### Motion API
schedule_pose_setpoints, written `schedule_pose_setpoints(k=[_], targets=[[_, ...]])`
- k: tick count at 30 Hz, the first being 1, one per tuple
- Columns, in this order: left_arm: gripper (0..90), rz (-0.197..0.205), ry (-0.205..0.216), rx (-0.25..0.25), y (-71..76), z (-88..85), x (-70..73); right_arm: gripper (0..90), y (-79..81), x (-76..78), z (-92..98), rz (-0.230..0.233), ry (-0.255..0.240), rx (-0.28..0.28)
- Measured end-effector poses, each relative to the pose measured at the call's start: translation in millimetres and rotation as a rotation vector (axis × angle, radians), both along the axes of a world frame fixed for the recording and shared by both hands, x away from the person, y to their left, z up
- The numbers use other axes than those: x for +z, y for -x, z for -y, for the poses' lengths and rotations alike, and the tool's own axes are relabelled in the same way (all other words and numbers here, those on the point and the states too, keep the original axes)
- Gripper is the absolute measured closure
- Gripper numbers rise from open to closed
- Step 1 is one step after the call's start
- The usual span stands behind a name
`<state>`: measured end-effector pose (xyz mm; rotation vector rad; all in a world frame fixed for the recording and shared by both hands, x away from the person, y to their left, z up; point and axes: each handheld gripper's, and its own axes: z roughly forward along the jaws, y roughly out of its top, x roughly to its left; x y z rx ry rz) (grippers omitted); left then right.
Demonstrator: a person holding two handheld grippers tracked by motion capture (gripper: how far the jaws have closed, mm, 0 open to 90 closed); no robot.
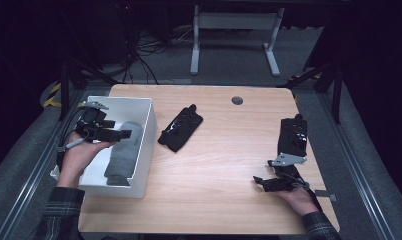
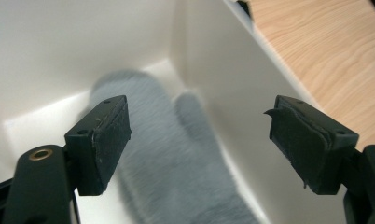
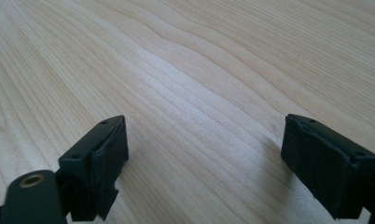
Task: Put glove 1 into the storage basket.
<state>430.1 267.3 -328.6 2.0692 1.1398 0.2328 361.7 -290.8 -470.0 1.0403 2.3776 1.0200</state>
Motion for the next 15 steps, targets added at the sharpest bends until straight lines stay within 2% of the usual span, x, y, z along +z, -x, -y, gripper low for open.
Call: schedule_pose_setpoints(k=[8, 14, 15], targets=[[20.9, 0.054, 0.032, -0.088, 9.6, 40.1, 16.2, 15.2, 0.0, 0.0, 0.0, 0.0, 0.0, -0.001], [19.1, 0.079, 0.041, -0.155, 16.1, 75.4, 19.0, 15.1, 0.0, 0.0, 0.0, 0.001, 0.0, 0.0], [18.5, 0.072, 0.041, -0.169, 17.1, 81.7, 18.4, 15.1, 0.0, 0.0, -0.1, 0.001, 0.001, -0.001]])
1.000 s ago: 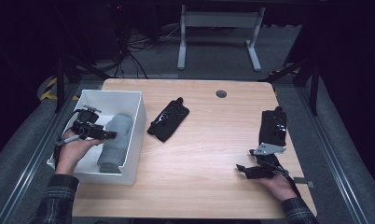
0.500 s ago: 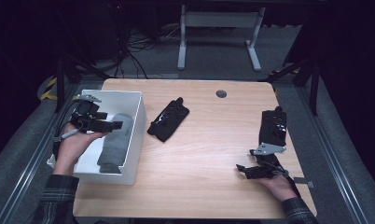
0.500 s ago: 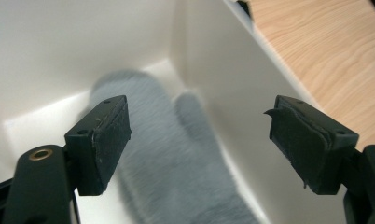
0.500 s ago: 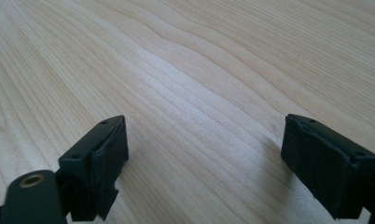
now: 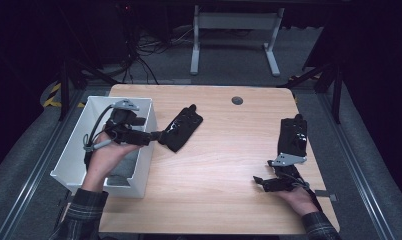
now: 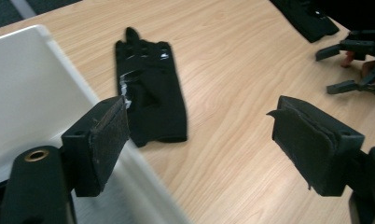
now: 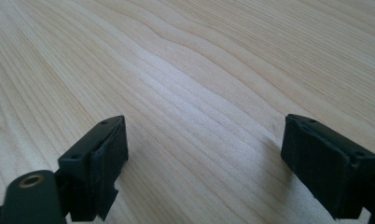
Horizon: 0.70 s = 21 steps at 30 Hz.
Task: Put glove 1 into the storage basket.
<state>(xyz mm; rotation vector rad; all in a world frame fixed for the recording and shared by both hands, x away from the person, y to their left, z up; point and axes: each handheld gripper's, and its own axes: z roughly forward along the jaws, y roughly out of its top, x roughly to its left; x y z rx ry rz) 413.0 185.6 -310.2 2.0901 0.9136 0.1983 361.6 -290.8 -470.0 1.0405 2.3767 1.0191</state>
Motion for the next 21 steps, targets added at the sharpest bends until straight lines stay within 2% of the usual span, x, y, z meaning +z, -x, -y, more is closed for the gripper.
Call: schedule_pose_setpoints(k=[9, 14, 18, 21], targets=[[17.9, -0.003, 0.005, -0.103, 8.9, 53.8, -15.2, 14.8, 0.1, -0.1, -0.2, 0.002, 0.002, -0.001], [17.9, 0.003, 0.015, -0.122, 15.0, 75.5, -27.0, 14.8, 0.1, -0.1, -0.2, 0.002, 0.002, -0.001], [17.6, 0.012, -0.003, -0.137, 18.3, 92.2, -42.6, 14.7, 0.0, -0.1, -0.2, 0.002, 0.003, -0.001], [16.7, 0.005, -0.036, -0.154, 19.6, 103.8, -61.5, 14.8, 0.0, -0.1, -0.2, 0.002, 0.003, -0.001]])
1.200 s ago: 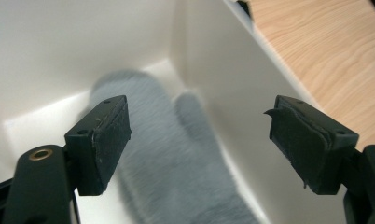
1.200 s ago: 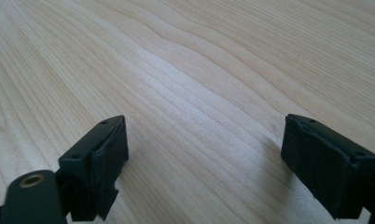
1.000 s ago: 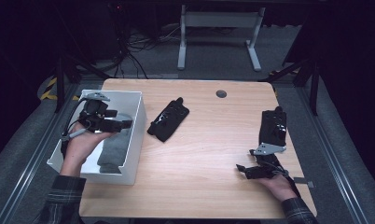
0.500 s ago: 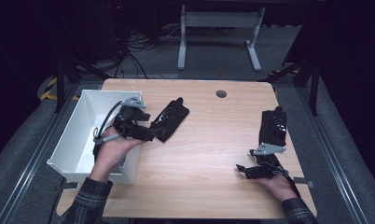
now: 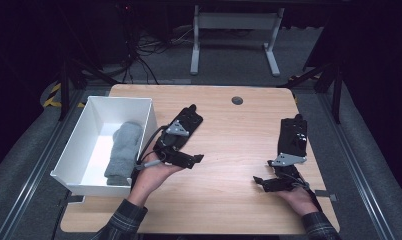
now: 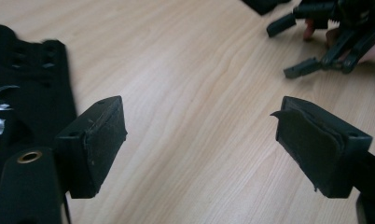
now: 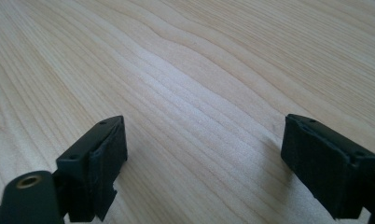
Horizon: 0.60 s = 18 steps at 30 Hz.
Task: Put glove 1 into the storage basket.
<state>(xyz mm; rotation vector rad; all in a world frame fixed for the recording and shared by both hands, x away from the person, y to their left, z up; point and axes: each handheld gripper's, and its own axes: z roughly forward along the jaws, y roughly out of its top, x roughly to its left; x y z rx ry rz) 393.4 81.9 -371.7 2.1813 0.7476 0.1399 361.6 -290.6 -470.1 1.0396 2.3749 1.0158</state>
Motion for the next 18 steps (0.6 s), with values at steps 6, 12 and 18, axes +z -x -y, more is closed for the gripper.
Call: schedule_pose_setpoints(k=[6, 12, 18], targets=[[15.5, -0.011, -0.054, -0.015, 2.8, 8.6, -34.4, 14.8, 0.0, 0.0, 0.0, 0.0, 0.0, 0.0], [13.2, -0.034, -0.083, -0.015, 5.4, 8.4, -63.5, 15.4, 0.4, 0.1, -0.2, 0.002, -0.001, 0.003], [10.1, -0.023, -0.133, 0.008, 10.8, 4.9, -84.0, 20.9, 0.9, 1.7, -0.4, -0.008, -0.001, 0.026]])
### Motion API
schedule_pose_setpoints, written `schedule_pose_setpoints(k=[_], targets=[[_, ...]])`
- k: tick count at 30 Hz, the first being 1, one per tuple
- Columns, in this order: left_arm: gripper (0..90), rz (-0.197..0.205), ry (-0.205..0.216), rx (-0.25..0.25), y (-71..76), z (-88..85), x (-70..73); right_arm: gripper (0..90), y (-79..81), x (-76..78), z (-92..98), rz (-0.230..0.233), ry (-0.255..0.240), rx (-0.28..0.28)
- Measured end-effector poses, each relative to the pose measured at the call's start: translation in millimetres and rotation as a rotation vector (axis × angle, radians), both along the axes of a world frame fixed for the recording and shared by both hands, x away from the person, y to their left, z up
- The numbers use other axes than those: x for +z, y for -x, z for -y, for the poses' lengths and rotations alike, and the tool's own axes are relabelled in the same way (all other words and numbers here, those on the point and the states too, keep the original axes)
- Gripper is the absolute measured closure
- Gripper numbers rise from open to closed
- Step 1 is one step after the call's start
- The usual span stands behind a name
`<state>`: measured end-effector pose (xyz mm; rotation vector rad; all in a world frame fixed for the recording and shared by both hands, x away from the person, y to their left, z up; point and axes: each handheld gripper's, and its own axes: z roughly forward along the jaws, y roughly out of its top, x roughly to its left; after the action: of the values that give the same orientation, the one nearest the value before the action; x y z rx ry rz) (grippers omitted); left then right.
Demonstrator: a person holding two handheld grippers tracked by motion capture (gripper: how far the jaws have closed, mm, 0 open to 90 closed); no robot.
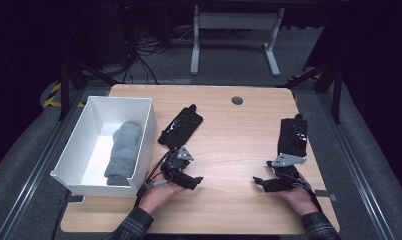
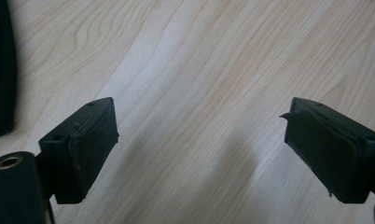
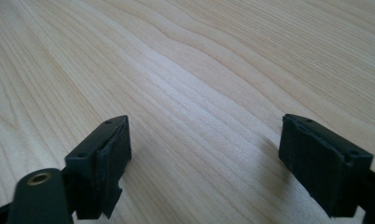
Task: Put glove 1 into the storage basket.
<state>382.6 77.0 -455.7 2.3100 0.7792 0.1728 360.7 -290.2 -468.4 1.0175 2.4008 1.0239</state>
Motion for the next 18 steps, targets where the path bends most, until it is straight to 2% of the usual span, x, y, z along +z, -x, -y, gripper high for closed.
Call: schedule_pose_setpoints(k=[3, 5, 7, 10, 11, 12, 13, 14, 15, 17, 18], targets=[[7.3, 0.0, -0.029, -0.004, 0.3, -1.3, -4.3, 27.0, 0.5, 4.7, 0.4, 0.005, -0.001, 0.003], [5.4, -0.001, -0.026, -0.003, -0.6, -2.5, -6.6, 33.4, 1.2, 9.1, 1.8, 0.019, -0.003, 0.003], [3.5, 0.004, -0.041, -0.002, -1.6, -3.8, -8.6, 40.4, 0.8, 12.5, 3.7, 0.027, 0.0, 0.006], [1.5, 0.005, -0.053, -0.019, -1.9, -5.5, -12.3, 55.3, -1.2, 18.7, 9.0, 0.029, -0.008, 0.002], [0.2, 0.015, -0.053, -0.024, -1.6, -5.4, -14.0, 64.9, -2.5, 21.4, 11.8, 0.025, -0.001, -0.005], [0.0, 0.015, -0.053, -0.024, -1.6, -5.4, -14.0, 70.6, -3.4, 23.6, 14.4, 0.027, 0.0, -0.012], [0.0, 0.015, -0.06, -0.027, -0.5, -5.6, -14.0, 70.6, -3.4, 23.6, 14.4, 0.027, 0.0, -0.012], [0.0, 0.033, -0.054, -0.031, 1.1, -5.0, -15.5, 82.2, -5.8, 27.8, 20.9, 0.037, -0.005, -0.029], [0.0, 0.036, -0.061, -0.038, 1.5, -5.0, -15.7, 86.9, -7.5, 29.9, 24.2, 0.041, -0.006, -0.041], [0.0, 0.043, -0.053, -0.04, 2.2, -5.7, -16.5, 90.0, -10.8, 33.8, 31.5, 0.053, -0.016, -0.062], [0.0, 0.058, -0.03, -0.039, 3.2, -7.4, -18.7, 90.0, -13.0, 35.6, 35.1, 0.056, -0.02, -0.072]])
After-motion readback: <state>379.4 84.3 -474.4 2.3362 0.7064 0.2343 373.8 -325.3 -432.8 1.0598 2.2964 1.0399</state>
